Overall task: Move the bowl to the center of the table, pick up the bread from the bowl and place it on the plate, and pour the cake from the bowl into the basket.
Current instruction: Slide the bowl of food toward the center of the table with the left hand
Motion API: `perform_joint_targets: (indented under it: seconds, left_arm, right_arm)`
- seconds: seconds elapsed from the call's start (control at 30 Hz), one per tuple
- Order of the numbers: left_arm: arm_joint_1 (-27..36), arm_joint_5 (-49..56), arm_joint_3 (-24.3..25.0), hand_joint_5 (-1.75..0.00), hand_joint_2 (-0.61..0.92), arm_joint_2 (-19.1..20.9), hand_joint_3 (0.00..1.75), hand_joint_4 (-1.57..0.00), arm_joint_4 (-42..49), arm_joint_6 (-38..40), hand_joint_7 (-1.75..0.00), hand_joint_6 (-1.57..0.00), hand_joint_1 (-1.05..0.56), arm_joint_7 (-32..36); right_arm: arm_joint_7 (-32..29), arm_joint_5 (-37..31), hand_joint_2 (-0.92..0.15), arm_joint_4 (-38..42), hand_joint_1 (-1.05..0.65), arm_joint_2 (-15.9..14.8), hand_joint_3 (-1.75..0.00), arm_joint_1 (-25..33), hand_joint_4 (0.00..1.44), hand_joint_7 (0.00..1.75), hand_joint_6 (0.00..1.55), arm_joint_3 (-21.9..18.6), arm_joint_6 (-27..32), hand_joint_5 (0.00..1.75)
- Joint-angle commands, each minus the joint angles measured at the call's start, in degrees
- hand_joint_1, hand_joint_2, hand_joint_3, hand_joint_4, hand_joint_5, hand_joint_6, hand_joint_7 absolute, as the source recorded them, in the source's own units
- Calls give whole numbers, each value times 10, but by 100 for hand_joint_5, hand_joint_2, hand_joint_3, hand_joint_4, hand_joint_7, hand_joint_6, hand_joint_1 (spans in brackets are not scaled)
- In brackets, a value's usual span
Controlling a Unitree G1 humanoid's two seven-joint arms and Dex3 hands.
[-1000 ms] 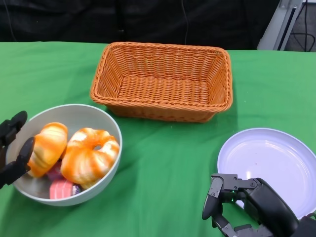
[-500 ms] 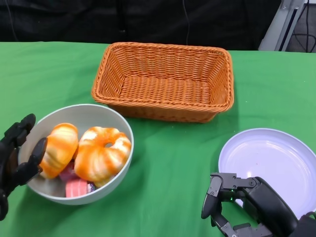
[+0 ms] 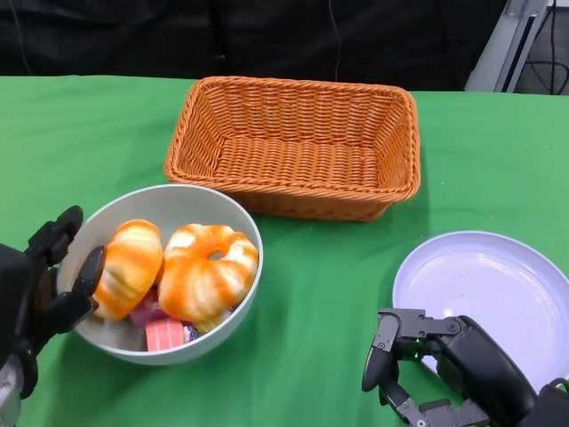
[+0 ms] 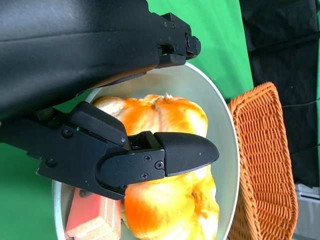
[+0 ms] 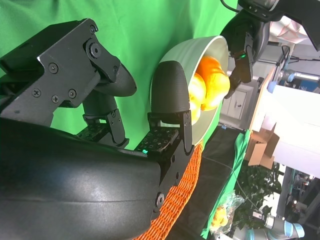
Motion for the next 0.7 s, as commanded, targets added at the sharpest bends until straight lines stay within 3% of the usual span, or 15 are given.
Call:
perform_joint_targets:
  seconds: [0.03,0.7]
  left_arm:
    - [28,5,-34,-3,92,-29,70,-12,-34,20,-1,-12,-80,2]
    - [103,-30,-78,-2,92,-51,62,-12,-172,95,-2,-16,-83,-13]
  right_arm:
    - [-6,-1,-47,3,4,-2,-124,1,75,138,76,-2,-4,164]
    - [-7,-3,-46,2,3,-5,-125,0,76,136,77,4,1,163]
